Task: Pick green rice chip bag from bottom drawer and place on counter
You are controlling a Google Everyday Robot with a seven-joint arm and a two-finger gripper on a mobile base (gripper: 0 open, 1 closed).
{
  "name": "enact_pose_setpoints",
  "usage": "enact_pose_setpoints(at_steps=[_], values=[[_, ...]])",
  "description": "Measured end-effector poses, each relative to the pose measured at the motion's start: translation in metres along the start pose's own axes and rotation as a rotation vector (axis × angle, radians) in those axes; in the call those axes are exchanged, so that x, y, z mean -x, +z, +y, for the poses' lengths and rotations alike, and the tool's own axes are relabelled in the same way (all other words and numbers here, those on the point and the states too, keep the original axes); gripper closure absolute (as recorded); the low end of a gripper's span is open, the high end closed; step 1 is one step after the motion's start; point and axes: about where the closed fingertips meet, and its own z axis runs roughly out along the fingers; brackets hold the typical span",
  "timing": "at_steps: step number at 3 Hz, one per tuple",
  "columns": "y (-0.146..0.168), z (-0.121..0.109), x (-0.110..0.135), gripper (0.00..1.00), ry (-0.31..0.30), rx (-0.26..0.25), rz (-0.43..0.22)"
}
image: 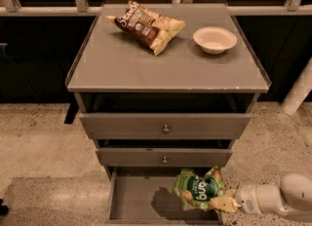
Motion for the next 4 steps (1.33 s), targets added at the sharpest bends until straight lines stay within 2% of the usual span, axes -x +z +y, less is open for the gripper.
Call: enact_pose_setpoints(at_steps=[1, 2, 3, 4], values=[[-0.033, 0.028, 0.035, 1.00, -0.046, 0.068, 0.056], [-0.034, 0.038, 0.032, 1.00, -0.049, 0.106, 0.071], [-0.034, 0.039, 0.032, 1.00, -0.049, 0.107, 0.071], [-0.047, 0.055, 0.048, 1.00, -0.060, 0.137, 0.084]])
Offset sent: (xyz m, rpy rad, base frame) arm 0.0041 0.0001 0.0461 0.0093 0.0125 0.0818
